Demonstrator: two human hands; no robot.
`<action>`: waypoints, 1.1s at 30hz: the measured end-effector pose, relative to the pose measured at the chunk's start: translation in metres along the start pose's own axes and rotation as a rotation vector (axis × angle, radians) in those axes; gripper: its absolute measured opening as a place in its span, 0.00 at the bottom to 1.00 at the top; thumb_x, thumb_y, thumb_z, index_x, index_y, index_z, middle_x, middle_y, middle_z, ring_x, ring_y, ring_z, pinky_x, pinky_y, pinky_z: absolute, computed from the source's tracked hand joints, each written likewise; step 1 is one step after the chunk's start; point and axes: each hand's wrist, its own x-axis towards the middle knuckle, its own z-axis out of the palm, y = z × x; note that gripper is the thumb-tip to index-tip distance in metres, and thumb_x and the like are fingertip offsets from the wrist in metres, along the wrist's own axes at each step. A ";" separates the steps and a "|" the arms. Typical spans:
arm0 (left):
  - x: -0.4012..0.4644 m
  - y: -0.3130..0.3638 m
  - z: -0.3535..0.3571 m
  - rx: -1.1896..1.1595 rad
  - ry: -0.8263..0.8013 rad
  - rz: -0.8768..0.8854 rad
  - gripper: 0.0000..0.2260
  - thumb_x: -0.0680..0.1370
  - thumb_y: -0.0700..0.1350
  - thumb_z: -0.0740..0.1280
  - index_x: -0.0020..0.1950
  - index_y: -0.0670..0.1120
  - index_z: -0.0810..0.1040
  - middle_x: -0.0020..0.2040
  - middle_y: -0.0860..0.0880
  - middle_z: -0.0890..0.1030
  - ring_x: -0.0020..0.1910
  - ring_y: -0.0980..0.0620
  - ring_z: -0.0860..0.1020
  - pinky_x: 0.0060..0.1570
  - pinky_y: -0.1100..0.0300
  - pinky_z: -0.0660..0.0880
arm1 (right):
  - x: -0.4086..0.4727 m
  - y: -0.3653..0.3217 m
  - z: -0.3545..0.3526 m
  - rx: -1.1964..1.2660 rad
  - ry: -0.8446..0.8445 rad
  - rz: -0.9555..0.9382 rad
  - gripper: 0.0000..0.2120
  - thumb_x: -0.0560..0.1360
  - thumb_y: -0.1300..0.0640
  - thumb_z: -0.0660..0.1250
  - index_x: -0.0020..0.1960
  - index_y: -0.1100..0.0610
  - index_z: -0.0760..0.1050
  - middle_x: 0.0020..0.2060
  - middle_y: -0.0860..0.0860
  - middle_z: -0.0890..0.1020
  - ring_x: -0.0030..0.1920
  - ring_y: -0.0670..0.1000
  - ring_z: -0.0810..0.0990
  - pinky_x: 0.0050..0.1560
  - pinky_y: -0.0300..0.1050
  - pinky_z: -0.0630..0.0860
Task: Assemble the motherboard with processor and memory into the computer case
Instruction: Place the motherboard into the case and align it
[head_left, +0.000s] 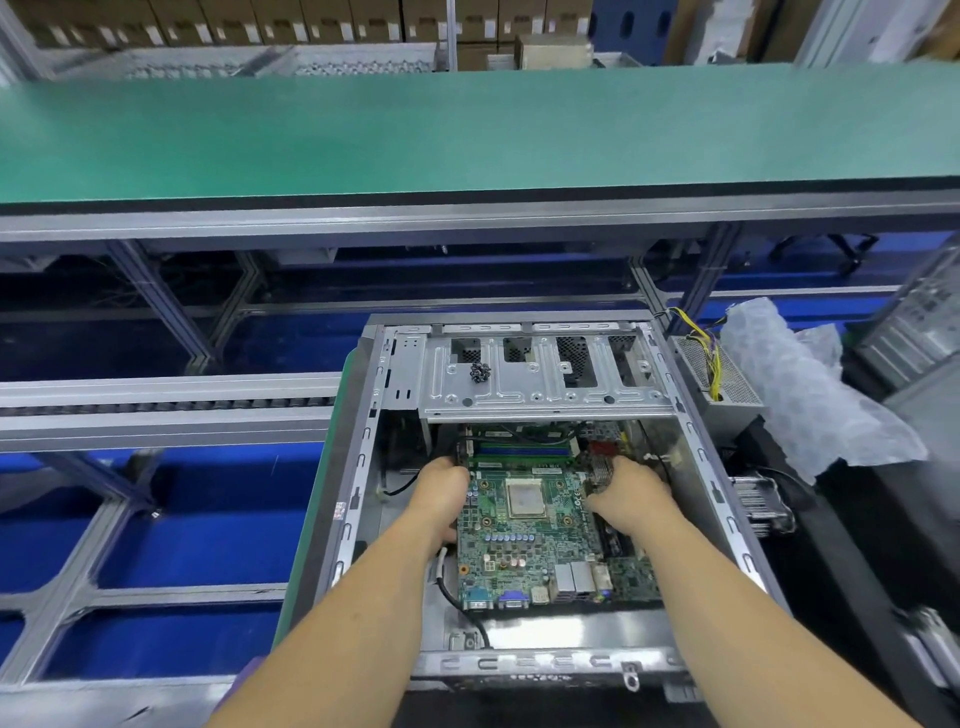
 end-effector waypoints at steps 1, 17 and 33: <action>0.001 -0.001 0.000 0.017 -0.003 0.001 0.22 0.83 0.41 0.57 0.77 0.48 0.62 0.47 0.51 0.70 0.50 0.45 0.72 0.55 0.44 0.75 | -0.001 0.001 -0.001 -0.012 0.008 -0.005 0.30 0.75 0.45 0.70 0.72 0.57 0.66 0.61 0.57 0.77 0.63 0.62 0.74 0.61 0.54 0.76; 0.007 -0.013 -0.009 0.766 0.017 0.150 0.20 0.80 0.51 0.57 0.71 0.46 0.67 0.51 0.44 0.80 0.45 0.44 0.80 0.43 0.55 0.75 | -0.004 -0.010 0.005 -0.216 0.072 -0.017 0.28 0.75 0.46 0.71 0.68 0.53 0.64 0.70 0.61 0.66 0.70 0.66 0.63 0.62 0.57 0.72; 0.001 -0.012 -0.017 0.628 -0.207 0.134 0.03 0.71 0.33 0.66 0.37 0.39 0.77 0.29 0.43 0.78 0.26 0.49 0.76 0.30 0.60 0.73 | -0.024 -0.024 0.003 -0.432 0.207 -0.146 0.18 0.77 0.57 0.64 0.66 0.57 0.69 0.65 0.60 0.72 0.66 0.63 0.69 0.59 0.58 0.74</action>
